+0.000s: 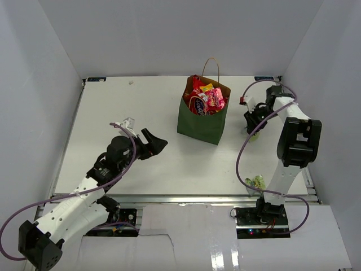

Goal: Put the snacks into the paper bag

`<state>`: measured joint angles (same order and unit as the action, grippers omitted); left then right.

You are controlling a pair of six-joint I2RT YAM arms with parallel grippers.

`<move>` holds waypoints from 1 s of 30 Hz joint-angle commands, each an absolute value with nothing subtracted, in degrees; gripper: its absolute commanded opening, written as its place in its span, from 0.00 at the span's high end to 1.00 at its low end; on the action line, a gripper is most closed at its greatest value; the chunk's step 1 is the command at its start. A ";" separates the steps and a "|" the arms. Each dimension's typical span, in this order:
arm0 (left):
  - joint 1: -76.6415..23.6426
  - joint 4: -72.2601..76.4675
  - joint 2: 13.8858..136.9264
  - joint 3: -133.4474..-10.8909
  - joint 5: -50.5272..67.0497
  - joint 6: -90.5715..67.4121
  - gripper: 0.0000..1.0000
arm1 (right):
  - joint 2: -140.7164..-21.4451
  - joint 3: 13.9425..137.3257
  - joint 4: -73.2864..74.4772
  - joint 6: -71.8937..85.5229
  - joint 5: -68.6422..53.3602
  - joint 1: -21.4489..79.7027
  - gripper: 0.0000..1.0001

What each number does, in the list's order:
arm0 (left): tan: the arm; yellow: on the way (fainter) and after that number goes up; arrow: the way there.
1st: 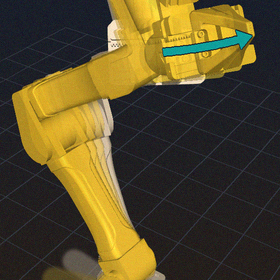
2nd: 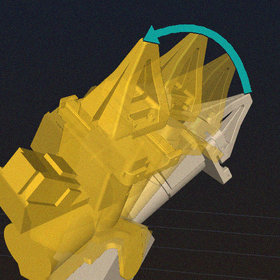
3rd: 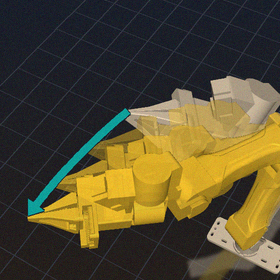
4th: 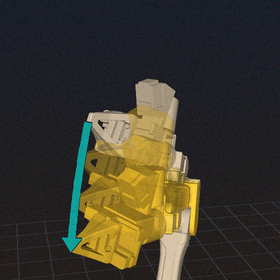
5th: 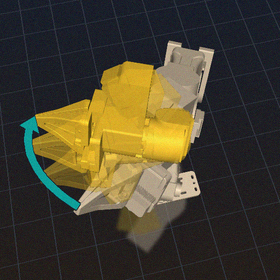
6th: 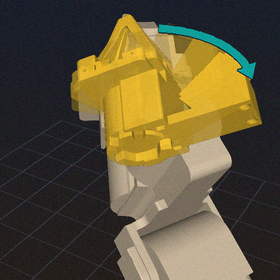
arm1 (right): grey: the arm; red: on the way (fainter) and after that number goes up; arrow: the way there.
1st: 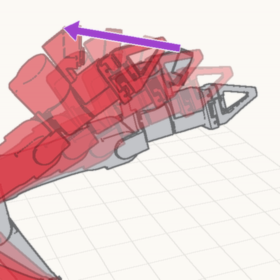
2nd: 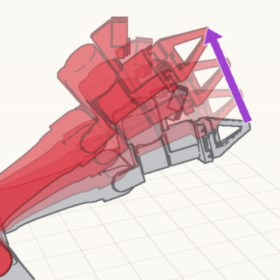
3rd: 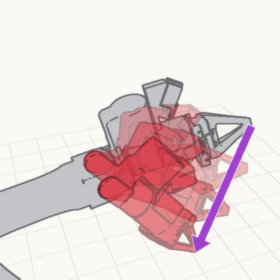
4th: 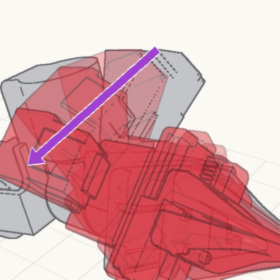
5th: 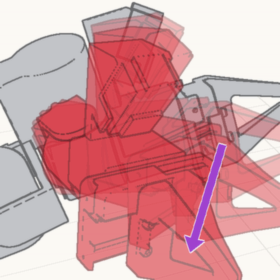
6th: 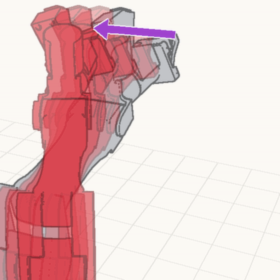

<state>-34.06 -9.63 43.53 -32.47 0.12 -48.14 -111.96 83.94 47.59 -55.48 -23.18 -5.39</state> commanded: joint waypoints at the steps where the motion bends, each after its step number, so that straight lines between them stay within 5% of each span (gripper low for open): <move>1: -33.93 -6.87 43.59 -30.94 2.63 -48.87 0.02 | -102.49 92.86 52.72 -54.93 -33.11 -6.68 0.83; 9: -33.93 -2.90 44.56 -29.35 3.69 -48.78 0.02 | -96.77 114.25 48.71 -35.21 -55.27 -1.78 0.87; 19: -33.93 -3.95 42.72 -29.01 4.57 -50.09 0.02 | -98.17 112.59 32.79 -20.22 -44.48 13.44 0.83; 30: -33.93 -3.16 42.45 -28.30 5.27 -50.80 0.02 | -99.15 110.74 37.79 -24.34 -41.84 15.03 0.48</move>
<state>-34.06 -4.25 42.22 -28.53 4.05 -50.52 -101.45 110.17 37.47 -23.20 -42.81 14.66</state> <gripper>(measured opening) 0.979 0.511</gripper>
